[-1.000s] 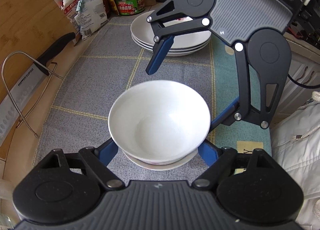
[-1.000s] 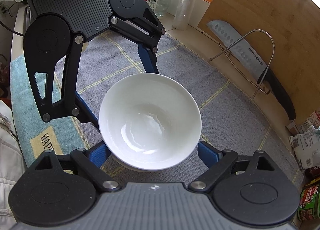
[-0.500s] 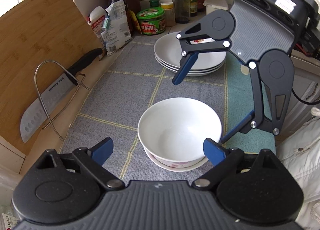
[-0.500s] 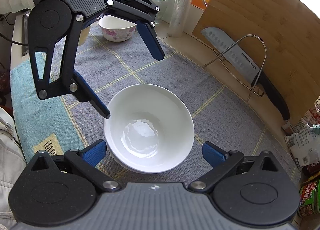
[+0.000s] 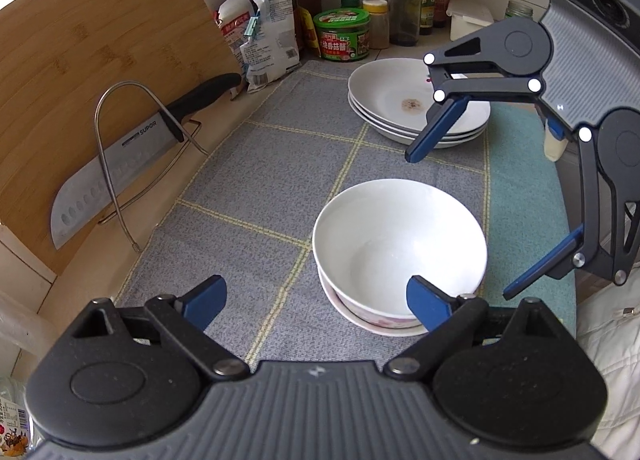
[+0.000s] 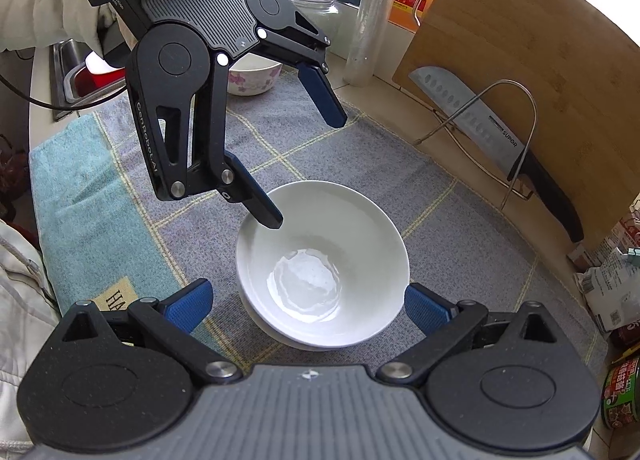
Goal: Organize plates and bowls
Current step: 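Lift both grippers away from the stacked bowls, then move both grippers to the plain white bowl beside the glass jar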
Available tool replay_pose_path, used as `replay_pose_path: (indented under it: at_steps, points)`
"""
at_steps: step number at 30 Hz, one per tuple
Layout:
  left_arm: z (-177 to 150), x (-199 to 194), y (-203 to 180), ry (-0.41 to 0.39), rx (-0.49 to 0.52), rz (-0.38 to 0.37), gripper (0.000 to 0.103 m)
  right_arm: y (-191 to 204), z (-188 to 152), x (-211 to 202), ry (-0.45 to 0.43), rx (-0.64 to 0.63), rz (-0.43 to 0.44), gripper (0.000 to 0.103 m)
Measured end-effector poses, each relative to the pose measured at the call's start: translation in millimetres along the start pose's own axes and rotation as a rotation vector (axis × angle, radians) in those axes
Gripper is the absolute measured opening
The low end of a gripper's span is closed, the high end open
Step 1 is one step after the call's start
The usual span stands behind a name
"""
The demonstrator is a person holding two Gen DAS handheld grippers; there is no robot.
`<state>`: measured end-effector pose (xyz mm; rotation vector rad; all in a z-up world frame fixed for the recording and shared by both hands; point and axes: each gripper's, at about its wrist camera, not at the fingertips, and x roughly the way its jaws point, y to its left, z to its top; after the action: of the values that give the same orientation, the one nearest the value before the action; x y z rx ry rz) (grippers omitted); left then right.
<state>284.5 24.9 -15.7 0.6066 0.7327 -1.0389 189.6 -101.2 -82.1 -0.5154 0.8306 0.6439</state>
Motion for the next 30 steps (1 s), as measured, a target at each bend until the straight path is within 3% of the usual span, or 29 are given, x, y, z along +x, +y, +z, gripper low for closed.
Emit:
replay_pose_path:
  at_steps: [7, 11, 16, 24, 30]
  points:
    - [-9.0, 6.7, 13.5, 0.013, -0.079, 0.001, 0.096, -1.5, 1.4, -2.3, -0.017, 0.004, -0.001, 0.103]
    - [-6.6, -9.2, 10.5, -0.03, -0.09, 0.044, 0.096, -2.1, 1.1, -4.8, -0.034, 0.015, -0.01, 0.103]
    - [-13.5, -33.4, 4.2, -0.089, -0.181, 0.125, 0.097, 1.9, 2.5, -3.1, -0.05, 0.025, -0.071, 0.103]
    - [-58.8, -67.4, -4.7, -0.107, -0.441, 0.305, 0.097, 19.9, 27.8, 6.5, -0.083, 0.075, -0.104, 0.103]
    - [-111.6, -94.1, 13.7, -0.121, -0.54, 0.351, 0.098, 54.9, 70.8, 25.3, -0.106, 0.117, -0.155, 0.103]
